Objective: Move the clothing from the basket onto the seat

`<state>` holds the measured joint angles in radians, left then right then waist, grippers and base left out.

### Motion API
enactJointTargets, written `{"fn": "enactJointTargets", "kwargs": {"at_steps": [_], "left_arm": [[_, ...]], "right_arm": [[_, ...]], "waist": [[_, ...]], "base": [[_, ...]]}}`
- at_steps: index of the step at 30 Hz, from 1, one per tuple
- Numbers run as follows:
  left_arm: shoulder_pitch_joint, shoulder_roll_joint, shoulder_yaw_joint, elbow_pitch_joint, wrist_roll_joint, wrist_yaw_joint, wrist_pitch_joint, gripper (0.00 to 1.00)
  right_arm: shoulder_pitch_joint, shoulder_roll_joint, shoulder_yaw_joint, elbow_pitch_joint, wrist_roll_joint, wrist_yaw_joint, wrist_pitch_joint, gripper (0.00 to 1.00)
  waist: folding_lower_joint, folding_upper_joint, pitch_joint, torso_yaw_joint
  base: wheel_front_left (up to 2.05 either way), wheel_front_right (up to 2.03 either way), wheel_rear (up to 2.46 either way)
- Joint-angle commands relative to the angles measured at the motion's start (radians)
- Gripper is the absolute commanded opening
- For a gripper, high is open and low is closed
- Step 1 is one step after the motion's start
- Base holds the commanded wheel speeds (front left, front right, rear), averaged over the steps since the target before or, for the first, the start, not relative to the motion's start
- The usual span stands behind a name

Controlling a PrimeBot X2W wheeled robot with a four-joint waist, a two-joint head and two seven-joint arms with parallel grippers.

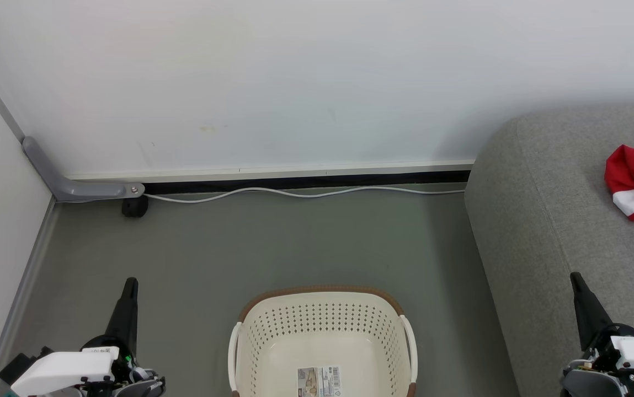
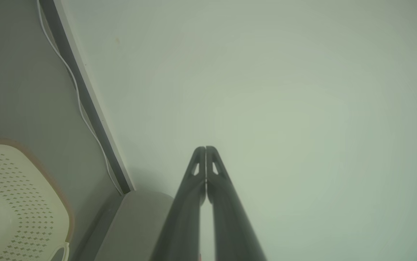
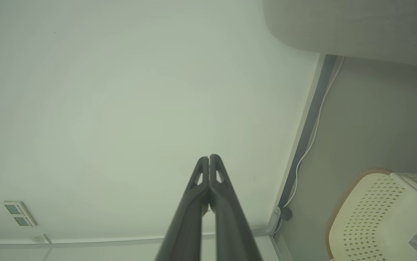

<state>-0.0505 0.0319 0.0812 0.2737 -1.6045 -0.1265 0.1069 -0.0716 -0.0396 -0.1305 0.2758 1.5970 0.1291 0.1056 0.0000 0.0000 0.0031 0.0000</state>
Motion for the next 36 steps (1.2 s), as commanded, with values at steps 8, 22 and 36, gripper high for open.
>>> {"fn": "enactJointTargets", "kwargs": {"at_steps": [8,22,36], "left_arm": [[-0.058,0.018,0.033,-0.028,-0.004,-0.004,0.006,0.0],[-0.058,0.018,0.033,-0.029,-0.004,-0.004,0.006,0.0],[-0.058,0.018,0.033,-0.029,-0.004,-0.004,0.006,0.0]], "right_arm": [[-0.036,-0.011,0.017,-0.031,0.012,0.002,0.008,0.0],[-0.036,-0.011,0.017,-0.031,0.012,0.002,0.008,0.0],[-0.036,-0.011,0.017,-0.031,0.012,0.002,0.008,0.0]], "waist": [[0.0,0.0,0.0,0.0],[0.0,0.0,0.0,0.0],[0.0,0.0,0.0,0.0]], "base": [[0.0,0.0,0.0],[0.0,0.0,0.0],[0.0,0.0,0.0]]}}
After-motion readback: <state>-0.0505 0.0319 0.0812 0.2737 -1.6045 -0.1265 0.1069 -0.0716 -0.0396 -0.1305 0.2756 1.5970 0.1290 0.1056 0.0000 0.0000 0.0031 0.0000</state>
